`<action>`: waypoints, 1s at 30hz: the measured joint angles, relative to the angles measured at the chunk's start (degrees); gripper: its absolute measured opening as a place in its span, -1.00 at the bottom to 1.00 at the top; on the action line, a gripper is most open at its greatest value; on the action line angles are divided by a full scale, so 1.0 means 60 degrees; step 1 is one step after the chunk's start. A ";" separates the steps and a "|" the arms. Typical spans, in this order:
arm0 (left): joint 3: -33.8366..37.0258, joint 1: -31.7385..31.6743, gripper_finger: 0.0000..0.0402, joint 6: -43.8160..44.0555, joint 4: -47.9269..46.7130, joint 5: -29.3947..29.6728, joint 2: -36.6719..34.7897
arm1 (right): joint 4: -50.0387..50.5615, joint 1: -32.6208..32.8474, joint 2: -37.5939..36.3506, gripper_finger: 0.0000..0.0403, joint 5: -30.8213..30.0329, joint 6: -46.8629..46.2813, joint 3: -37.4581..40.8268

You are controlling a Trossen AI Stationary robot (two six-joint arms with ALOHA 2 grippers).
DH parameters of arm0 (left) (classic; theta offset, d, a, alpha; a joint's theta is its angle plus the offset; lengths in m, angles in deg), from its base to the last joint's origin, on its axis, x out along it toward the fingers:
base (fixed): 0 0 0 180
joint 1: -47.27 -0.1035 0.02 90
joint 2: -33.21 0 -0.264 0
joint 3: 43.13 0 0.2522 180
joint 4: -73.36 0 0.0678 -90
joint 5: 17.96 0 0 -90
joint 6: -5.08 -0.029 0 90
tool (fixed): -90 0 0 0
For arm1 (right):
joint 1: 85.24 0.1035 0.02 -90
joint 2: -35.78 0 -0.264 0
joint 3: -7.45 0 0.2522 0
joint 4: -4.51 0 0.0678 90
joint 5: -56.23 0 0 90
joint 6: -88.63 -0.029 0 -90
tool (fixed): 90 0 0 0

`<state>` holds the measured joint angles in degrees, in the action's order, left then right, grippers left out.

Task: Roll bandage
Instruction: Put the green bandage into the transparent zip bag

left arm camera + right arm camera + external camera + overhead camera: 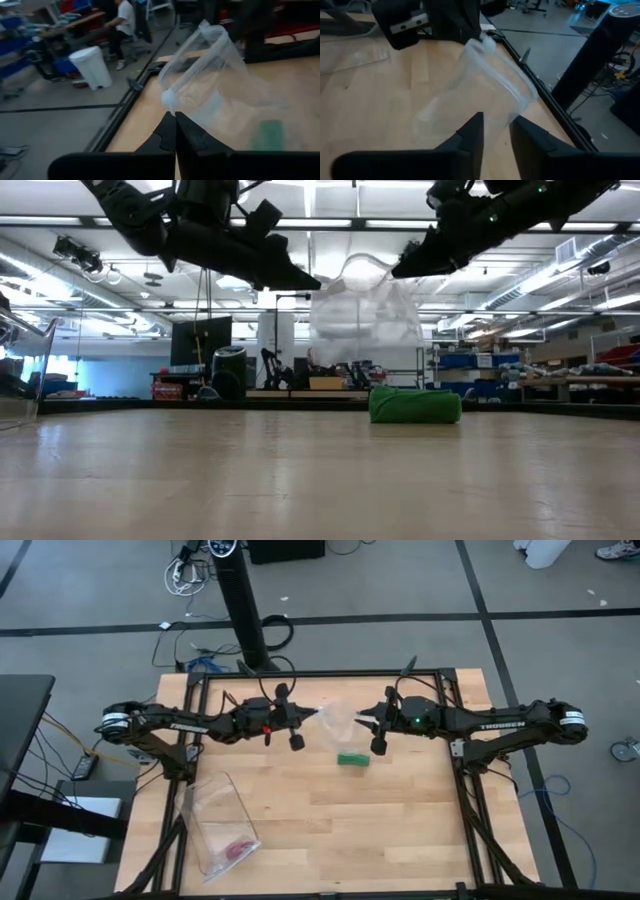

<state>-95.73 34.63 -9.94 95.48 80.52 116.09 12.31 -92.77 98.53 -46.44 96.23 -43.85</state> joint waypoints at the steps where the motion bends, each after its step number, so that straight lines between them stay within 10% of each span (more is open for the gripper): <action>1: 0.0058 0.0000 -1.00 -0.0056 0.0159 0.0148 0.0000 | 0.0051 0.0000 -0.0027 -0.47 -0.0033 0.0004 0.0000; 17: 0.0166 0.0000 -1.00 -0.0766 0.0740 0.1142 0.0004 | -0.0034 0.0000 -0.0534 0.13 -0.0713 -0.0004 0.0000; 30: 0.0162 0.0004 -1.00 -0.1933 -0.0183 0.2374 0.0007 | 0.1297 0.0672 -0.0124 0.19 0.0535 -0.1894 0.0483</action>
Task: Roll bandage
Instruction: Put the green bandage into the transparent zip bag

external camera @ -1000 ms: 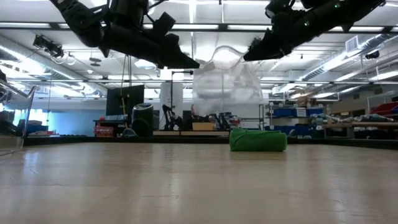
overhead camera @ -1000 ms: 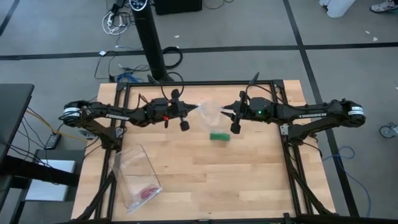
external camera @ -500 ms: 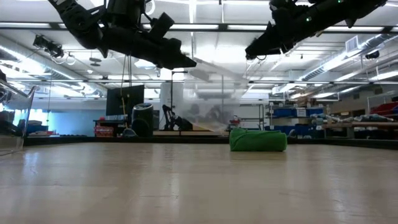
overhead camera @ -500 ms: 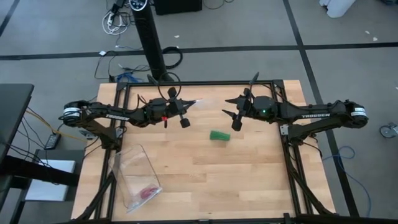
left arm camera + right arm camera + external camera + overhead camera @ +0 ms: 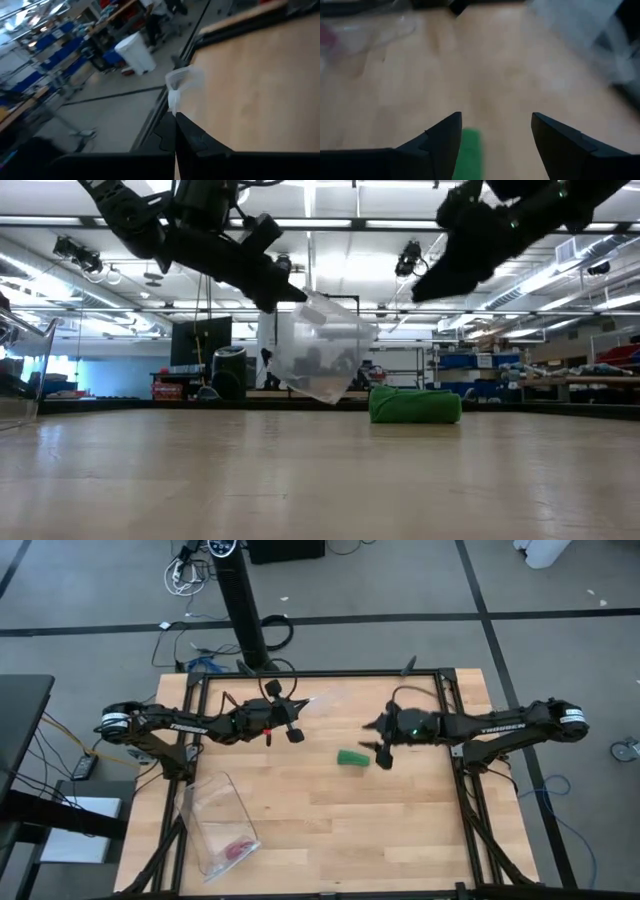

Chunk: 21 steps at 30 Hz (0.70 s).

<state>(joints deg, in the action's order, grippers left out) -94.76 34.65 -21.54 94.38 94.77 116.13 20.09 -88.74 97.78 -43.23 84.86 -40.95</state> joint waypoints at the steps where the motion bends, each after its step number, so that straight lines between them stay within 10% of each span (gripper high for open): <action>1: 0.0001 0.0000 -1.00 -0.0102 -0.0092 0.0195 0.0000 | -0.0109 0.0155 0.0189 0.21 0.0027 -0.0179 0.0110; 10: 0.0109 0.0007 -1.00 -0.0223 -0.0509 0.0599 0.0000 | -0.1015 0.0978 0.2483 0.37 -0.0380 -0.1059 -0.0174; 21: 0.0110 0.0007 -1.00 0.0071 -0.0998 0.0599 0.0000 | 0.3783 0.0670 0.5305 0.40 -0.0314 -0.1054 -0.3861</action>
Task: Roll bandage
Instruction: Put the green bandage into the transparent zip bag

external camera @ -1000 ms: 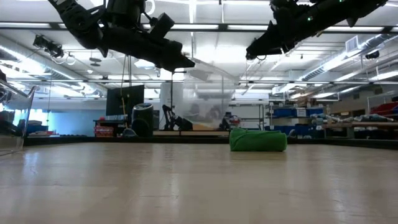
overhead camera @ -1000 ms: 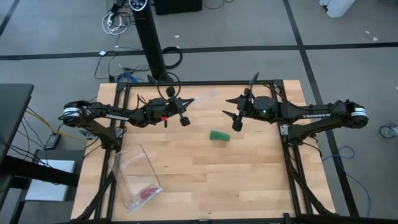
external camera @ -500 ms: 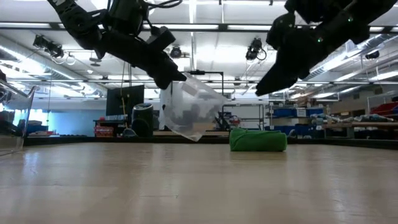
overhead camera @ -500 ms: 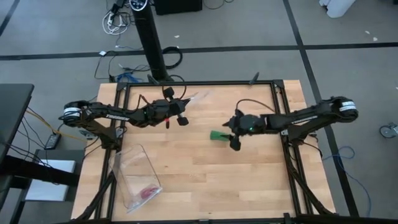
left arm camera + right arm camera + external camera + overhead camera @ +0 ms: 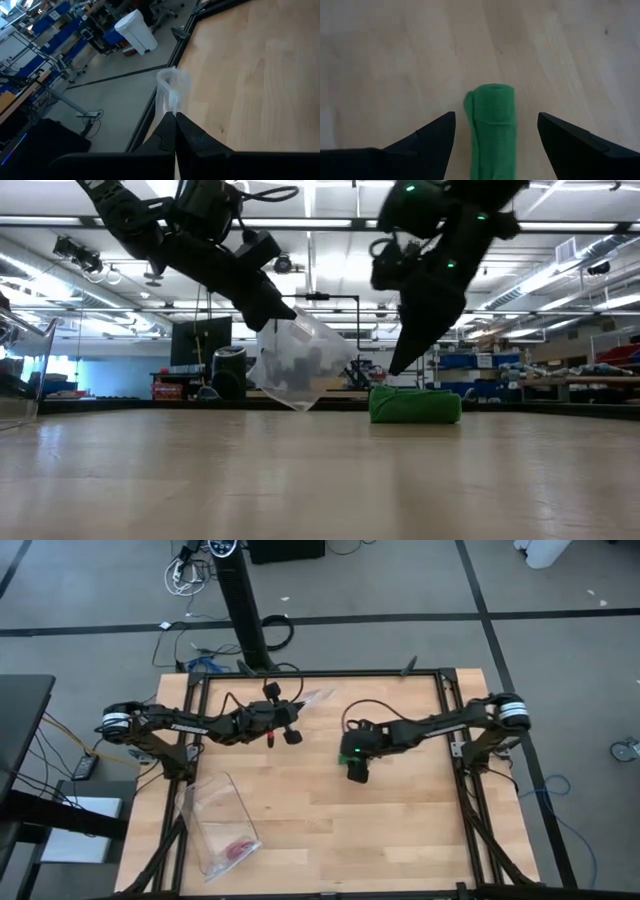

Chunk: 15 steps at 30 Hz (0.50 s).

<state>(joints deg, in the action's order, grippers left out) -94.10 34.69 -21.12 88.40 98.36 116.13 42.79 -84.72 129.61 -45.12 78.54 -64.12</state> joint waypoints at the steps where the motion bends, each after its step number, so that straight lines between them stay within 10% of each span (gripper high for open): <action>1: -0.0001 0.0000 -1.00 0.0029 -0.0056 0.0001 0.0000 | 0.0478 -0.0033 0.0235 0.40 0.0073 0.0078 -0.0355; 15: -0.0001 0.0000 -1.00 0.0161 -0.0226 -0.0073 0.0000 | 0.2749 -0.0049 0.2768 0.38 0.0095 0.1002 -0.2930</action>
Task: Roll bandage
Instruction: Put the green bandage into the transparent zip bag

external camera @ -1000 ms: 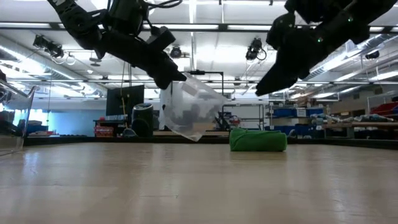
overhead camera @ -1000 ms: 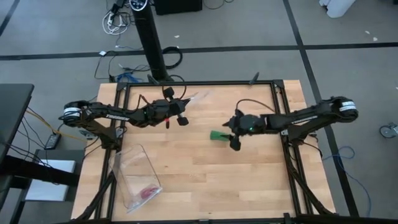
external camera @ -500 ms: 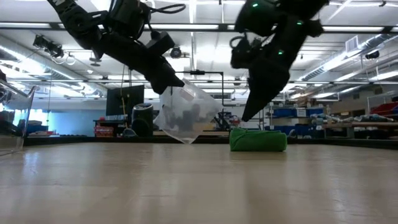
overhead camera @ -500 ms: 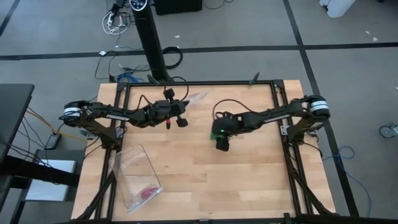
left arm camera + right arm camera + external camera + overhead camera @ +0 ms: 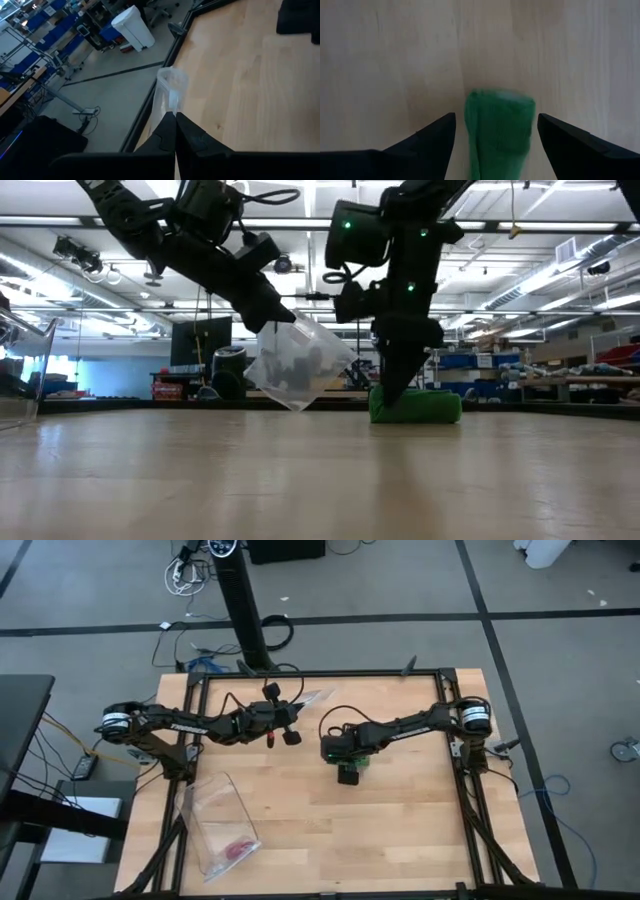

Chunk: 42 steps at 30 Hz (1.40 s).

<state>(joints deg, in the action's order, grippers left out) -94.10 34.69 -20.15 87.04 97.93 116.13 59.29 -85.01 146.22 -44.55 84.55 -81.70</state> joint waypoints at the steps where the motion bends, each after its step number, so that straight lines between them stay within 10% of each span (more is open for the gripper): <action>1: 0.0000 0.0000 -1.00 0.0000 -0.0010 0.0000 0.0000 | 0.0057 0.0000 0.0060 0.37 0.0003 0.0021 -0.0027; 8: 0.0000 0.0000 -1.00 0.0055 0.0001 -0.0107 0.0000 | 0.0204 0.0005 0.0408 0.13 -0.0008 0.0294 -0.0088; 17: 0.0000 -0.0073 -1.00 0.1004 0.0182 -0.1783 0.0029 | -0.0156 0.0220 -0.0537 -0.84 -0.1316 0.1051 -0.0085; 32: -0.0004 -0.0073 -1.00 0.1849 0.1552 -0.3838 0.0036 | -0.7503 0.0235 -0.5689 -0.83 -0.1732 0.3602 0.3020; 42: -0.0004 -0.0069 -1.00 0.2295 0.2445 -0.4513 0.0036 | -1.0131 -0.0197 -0.6504 -0.83 -0.1376 0.4228 0.4756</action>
<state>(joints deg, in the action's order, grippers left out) -94.12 34.28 -6.38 101.71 70.84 116.35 -1.50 -86.20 107.19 -52.81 109.92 -53.16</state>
